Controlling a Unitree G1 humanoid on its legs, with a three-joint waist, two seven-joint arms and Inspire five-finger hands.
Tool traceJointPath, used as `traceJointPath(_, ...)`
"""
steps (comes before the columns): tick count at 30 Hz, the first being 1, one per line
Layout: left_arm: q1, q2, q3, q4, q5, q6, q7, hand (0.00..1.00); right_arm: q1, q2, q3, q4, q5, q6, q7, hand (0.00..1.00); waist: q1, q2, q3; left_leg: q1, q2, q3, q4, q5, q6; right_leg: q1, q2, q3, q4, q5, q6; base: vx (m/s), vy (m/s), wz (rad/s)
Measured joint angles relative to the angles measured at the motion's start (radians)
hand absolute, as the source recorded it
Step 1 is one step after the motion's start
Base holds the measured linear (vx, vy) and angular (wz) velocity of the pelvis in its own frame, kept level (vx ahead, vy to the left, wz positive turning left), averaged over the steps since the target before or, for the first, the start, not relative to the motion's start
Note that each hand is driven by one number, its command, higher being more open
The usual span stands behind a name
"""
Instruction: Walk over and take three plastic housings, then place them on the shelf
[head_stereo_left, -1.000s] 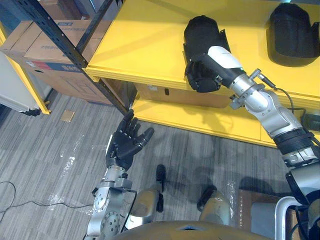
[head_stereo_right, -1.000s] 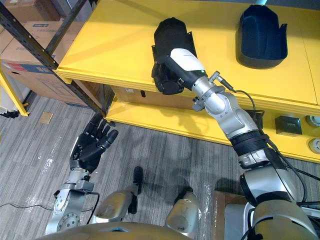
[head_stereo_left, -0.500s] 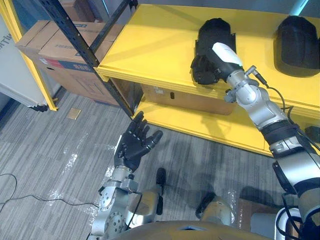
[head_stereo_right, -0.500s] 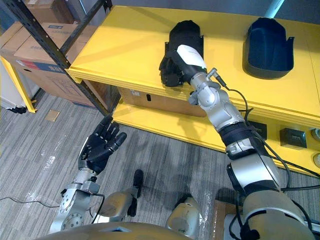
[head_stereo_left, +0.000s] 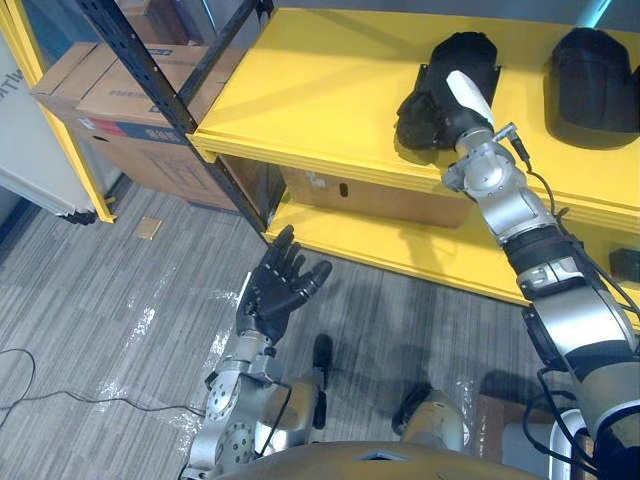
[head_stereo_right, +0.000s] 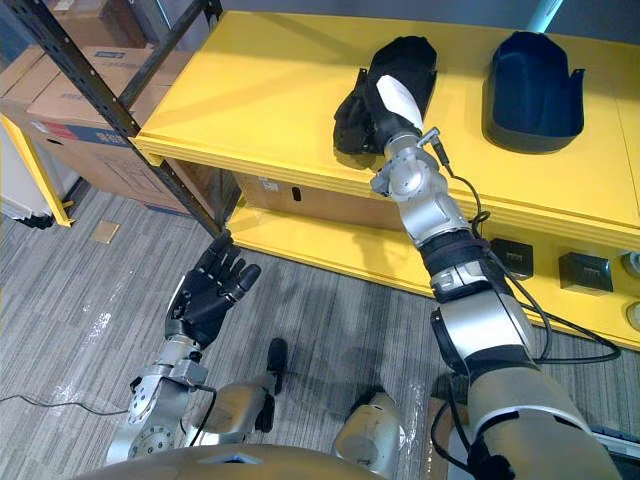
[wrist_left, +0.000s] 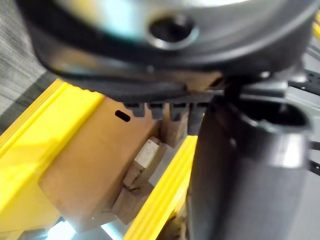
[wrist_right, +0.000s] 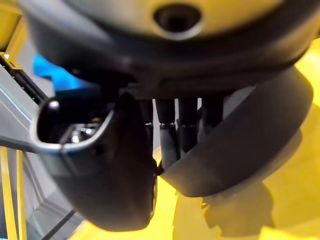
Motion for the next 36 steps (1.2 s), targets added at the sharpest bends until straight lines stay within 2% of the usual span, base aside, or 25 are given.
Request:
traceJointPath(19,-0.028,-0.010,-0.003,0.037,0.000,0.000,0.032,1.00,-0.106,-0.001,0.071,0.046,-0.001,-0.001,0.042,0.00,0.000,0.014,0.018,0.000,0.001,0.003,0.000,-0.001,-0.001,-0.006,-0.001,0.004,0.011,-0.007,-0.003,0.00,-0.053,0.00)
traceJointPath(25,-0.039,-0.020,-0.021,0.037,0.000,0.000,0.039,1.00,-0.201,-0.008,0.095,0.114,-0.003,-0.041,0.045,0.00,0.002,0.028,0.057,-0.005,0.000,0.004,0.000,0.001,-0.003,-0.022,-0.008,0.010,0.035,-0.022,-0.005,0.00,-0.094,0.00)
traceJointPath(30,-0.040,-0.030,-0.020,0.037,0.000,-0.001,0.039,1.00,-0.214,-0.021,0.126,0.123,-0.013,-0.082,0.045,0.00,0.004,0.028,0.058,-0.009,-0.001,0.004,0.002,0.002,-0.002,-0.033,-0.016,0.009,0.059,-0.038,-0.005,0.03,-0.093,0.01)
traceJointPath(36,-0.041,-0.031,-0.022,0.037,-0.001,-0.001,0.039,1.00,-0.268,-0.023,0.167,0.179,-0.024,-0.101,0.045,0.00,0.003,0.032,0.064,-0.012,0.000,0.007,0.003,0.002,-0.002,-0.036,-0.020,0.005,0.065,-0.039,-0.006,0.01,-0.066,-0.01)
